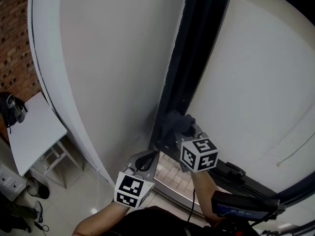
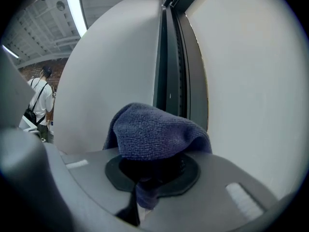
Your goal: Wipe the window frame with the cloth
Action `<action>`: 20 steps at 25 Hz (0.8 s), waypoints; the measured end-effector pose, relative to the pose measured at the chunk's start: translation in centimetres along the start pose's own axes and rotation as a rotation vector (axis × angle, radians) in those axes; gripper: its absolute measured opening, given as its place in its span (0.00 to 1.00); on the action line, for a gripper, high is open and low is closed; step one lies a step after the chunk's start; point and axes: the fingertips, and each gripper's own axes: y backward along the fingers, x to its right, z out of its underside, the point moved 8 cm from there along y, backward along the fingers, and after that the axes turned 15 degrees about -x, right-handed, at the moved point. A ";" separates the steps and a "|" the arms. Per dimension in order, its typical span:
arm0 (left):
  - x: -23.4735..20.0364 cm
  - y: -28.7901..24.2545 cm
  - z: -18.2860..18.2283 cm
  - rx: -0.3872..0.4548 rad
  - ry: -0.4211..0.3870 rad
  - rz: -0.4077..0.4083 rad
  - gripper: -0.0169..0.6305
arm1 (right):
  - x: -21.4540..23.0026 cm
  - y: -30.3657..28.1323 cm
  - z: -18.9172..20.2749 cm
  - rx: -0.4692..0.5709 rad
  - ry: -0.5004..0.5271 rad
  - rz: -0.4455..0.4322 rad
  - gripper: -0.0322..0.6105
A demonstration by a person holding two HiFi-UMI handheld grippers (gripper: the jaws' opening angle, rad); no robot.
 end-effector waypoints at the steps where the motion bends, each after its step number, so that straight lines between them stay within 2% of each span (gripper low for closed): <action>1: 0.1 0.0 -0.3 0.005 -0.006 0.003 0.02 | 0.1 0.2 -0.5 0.005 0.005 -0.001 0.13; 16: 0.5 0.4 -4.0 0.068 -0.029 0.031 0.02 | 0.7 3.3 -6.9 0.065 0.080 -0.002 0.13; 20: 0.5 0.2 -5.9 0.073 -0.044 0.004 0.02 | 1.0 3.8 -8.9 0.092 0.100 0.003 0.13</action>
